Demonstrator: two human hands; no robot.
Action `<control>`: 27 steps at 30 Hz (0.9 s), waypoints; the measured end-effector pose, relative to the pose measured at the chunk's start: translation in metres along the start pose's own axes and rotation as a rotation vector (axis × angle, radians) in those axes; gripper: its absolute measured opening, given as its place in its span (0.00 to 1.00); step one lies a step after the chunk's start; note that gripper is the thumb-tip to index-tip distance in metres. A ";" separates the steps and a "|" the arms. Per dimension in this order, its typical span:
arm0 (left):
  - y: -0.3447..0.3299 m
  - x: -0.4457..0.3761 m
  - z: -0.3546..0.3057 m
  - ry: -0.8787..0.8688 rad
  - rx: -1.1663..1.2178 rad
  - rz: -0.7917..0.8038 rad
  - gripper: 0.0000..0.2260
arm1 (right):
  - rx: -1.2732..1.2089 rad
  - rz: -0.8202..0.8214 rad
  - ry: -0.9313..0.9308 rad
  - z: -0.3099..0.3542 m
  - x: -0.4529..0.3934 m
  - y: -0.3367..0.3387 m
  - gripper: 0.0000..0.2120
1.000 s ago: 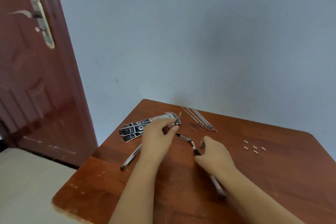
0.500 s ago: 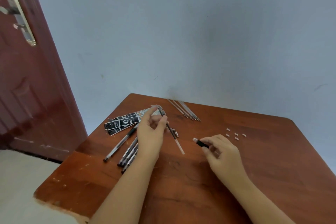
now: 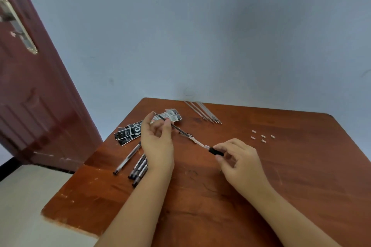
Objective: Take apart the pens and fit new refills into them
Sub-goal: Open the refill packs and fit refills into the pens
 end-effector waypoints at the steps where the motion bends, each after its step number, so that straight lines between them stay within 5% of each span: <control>1: 0.001 -0.001 -0.001 -0.005 0.003 -0.015 0.17 | -0.004 -0.002 -0.004 -0.002 0.000 0.000 0.08; 27: -0.004 0.004 0.013 0.163 0.295 -0.045 0.12 | 0.041 -0.103 0.050 0.002 -0.002 0.011 0.09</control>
Point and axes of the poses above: each hand's wrist, its own x-axis away from the middle knuckle, its own y-axis out of the back of the hand, z = x × y, the point moved 9 cm from there along -x, towards the middle knuckle, and after that the axes turned 9 degrees about -y, right-handed, at the moved point
